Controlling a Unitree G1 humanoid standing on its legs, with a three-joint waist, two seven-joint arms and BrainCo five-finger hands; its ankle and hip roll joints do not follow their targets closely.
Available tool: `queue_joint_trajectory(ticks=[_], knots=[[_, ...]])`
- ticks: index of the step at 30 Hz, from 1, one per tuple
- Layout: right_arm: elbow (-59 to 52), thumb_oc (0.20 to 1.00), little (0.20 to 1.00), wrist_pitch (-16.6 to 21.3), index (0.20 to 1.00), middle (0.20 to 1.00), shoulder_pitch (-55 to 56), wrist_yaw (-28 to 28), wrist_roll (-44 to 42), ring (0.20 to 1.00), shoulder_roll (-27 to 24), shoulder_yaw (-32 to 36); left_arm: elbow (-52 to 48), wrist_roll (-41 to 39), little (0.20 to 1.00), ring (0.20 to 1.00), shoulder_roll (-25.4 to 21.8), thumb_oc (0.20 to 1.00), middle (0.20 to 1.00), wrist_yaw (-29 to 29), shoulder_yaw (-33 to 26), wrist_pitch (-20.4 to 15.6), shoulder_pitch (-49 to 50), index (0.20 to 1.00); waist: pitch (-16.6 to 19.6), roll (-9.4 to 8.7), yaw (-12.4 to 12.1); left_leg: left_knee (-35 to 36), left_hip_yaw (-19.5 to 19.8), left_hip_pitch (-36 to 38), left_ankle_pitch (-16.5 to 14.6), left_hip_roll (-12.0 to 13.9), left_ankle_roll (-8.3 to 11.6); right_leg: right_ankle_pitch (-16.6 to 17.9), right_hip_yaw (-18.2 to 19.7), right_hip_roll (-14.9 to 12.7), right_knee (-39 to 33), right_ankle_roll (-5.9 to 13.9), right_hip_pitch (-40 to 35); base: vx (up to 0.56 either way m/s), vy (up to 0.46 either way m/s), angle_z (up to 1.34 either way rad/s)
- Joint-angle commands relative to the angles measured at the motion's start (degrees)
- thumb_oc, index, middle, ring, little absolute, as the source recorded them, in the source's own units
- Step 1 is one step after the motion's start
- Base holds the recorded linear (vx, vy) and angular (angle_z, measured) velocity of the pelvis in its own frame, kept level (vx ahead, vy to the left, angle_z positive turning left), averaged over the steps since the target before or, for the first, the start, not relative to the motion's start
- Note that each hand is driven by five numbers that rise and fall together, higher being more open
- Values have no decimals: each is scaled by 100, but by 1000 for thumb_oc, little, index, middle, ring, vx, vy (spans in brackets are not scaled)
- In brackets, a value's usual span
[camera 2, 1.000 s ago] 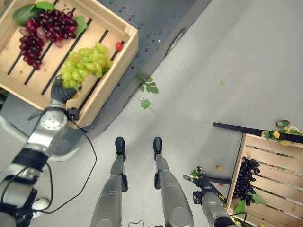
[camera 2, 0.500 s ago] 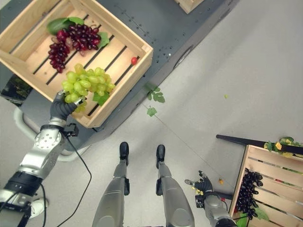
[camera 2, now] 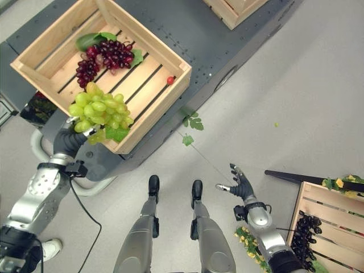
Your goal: Pick up the fruits from the basket on one side to the basket on the other side
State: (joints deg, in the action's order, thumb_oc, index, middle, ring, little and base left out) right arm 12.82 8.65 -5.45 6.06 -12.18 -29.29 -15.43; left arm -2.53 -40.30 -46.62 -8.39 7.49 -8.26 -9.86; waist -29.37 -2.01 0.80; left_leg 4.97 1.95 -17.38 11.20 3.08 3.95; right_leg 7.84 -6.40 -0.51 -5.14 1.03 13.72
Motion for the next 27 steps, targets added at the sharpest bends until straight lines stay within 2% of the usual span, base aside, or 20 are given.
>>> queue_joint_trajectory(ticks=[1, 9, 18, 27], knots=[[-288, 1000, 1000, 227, 1000, 1000, -200, -82, 197, 1000, -235, -162, -230, -87, 200, 200, 81, 200, 200, 235, -102, -374, -89, 200, 807, -76, 130, 3, 104, 331, -569, -415, -358, 47, 176, -158, 115, 480, 184, 39, 5, 2], [-842, 1000, 1000, 103, 1000, 1000, -764, -174, 316, 1000, -292, -344, -253, 158, 200, 200, 528, 200, 200, 387, 141, -254, -69, 200, 1198, -67, 40, 3, 165, 639, -678, -437, -385, -49, 129, -160, 110, 464, -123, 47, -1, 7], [-799, 1000, 1000, -129, 1000, 1000, -1712, -313, 419, 1000, 118, -1028, -247, 453, 200, 200, 996, 200, 200, 475, 533, -136, -112, 200, 1618, -67, -89, 3, 227, 933, -811, -416, -409, -154, 111, -150, 72, 455, -442, 54, -7, 2], [-740, 1000, 1000, -248, 1000, 1000, -2121, -378, 543, 1000, 491, -1460, -222, 609, 200, 200, 1184, 200, 200, 530, 854, -30, -147, 200, 1828, -54, -154, 3, 248, 982, -859, -392, -420, -184, 88, -147, 65, 456, -495, 28, -6, 0]])
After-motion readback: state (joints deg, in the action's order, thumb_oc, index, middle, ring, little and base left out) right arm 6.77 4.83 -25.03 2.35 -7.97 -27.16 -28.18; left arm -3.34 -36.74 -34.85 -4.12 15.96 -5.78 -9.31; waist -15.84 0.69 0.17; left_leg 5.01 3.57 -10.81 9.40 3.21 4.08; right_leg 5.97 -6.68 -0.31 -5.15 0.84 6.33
